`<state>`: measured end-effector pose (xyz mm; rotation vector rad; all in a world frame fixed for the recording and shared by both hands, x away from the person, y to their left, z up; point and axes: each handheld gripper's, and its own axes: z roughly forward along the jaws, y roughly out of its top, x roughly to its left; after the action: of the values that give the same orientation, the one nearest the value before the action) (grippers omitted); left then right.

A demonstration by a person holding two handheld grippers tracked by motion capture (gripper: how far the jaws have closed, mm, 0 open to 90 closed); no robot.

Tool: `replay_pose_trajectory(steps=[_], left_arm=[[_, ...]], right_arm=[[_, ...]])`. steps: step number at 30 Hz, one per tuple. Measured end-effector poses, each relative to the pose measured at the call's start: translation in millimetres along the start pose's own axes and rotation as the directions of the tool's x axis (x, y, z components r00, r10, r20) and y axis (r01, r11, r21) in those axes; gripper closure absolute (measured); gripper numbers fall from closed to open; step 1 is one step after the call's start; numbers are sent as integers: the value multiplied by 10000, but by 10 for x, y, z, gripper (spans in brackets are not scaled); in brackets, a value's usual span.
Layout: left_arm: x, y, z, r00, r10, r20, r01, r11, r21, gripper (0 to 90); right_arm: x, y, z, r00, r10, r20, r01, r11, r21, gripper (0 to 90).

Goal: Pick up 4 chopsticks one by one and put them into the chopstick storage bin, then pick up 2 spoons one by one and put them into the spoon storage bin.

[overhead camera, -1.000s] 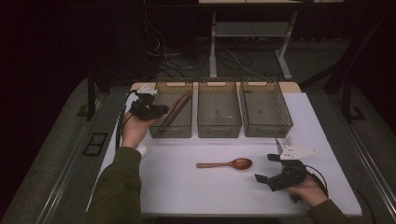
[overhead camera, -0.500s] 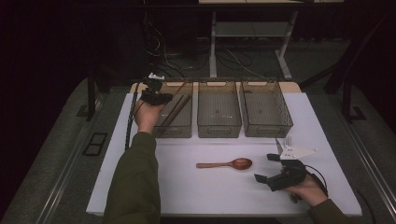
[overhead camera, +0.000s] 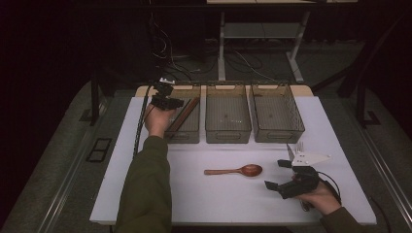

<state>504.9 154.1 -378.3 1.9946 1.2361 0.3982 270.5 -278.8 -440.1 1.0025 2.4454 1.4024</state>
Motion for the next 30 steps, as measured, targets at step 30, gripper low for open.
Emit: replay_pose_trajectory(steps=[30], left_arm=[[-369,-644,-807,9717,1637,1701,-1494,9843,-936,362]], right_arm=[[-9,22,45,9999,-141,-45,141,9999,85,14]])
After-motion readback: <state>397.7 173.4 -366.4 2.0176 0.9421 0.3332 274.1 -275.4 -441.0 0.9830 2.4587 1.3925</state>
